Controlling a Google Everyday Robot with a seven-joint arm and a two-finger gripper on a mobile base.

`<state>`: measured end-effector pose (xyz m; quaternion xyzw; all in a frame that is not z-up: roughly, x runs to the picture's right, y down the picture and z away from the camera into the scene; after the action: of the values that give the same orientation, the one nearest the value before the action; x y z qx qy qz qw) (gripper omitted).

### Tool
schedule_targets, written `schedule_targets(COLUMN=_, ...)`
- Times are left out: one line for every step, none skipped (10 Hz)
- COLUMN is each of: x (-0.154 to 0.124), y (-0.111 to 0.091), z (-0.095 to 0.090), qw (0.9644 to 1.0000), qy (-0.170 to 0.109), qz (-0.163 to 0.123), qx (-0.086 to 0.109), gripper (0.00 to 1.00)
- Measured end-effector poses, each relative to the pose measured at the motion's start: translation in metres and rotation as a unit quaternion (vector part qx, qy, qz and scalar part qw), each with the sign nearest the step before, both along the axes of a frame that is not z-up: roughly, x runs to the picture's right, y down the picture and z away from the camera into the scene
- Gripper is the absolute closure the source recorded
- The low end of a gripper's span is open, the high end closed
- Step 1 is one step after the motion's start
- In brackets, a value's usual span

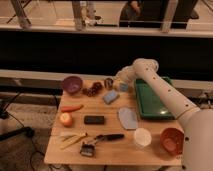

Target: Place fork in metal cup

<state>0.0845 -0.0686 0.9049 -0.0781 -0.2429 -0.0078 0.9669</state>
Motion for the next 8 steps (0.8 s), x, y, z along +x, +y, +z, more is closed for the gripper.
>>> schedule_targets(x=-0.005, y=-0.001, z=0.002, qw=0.9999, qy=-0.005, qz=-0.011, qx=0.005, gripper=1.00)
schedule_targets(x=-0.009, y=-0.002, z=0.004, qw=0.9996, qy=-0.011, qz=-0.023, qx=0.010, gripper=1.00)
schedule_targets(x=-0.011, y=-0.004, z=0.007, qw=0.9993, qy=-0.016, qz=-0.032, qx=0.014, gripper=1.00)
schedule_targets(x=-0.012, y=-0.006, z=0.009, qw=0.9990, qy=-0.020, qz=-0.037, qx=0.015, gripper=1.00)
schedule_targets(x=-0.014, y=-0.008, z=0.012, qw=0.9986, qy=-0.025, qz=-0.043, qx=0.018, gripper=1.00)
schedule_targets(x=-0.018, y=-0.010, z=0.016, qw=0.9982, qy=-0.029, qz=-0.050, qx=0.020, gripper=1.00)
schedule_targets(x=-0.023, y=-0.013, z=0.019, qw=0.9976, qy=-0.032, qz=-0.057, qx=0.024, gripper=1.00)
schedule_targets(x=-0.025, y=-0.015, z=0.022, qw=0.9973, qy=-0.033, qz=-0.061, qx=0.025, gripper=1.00)
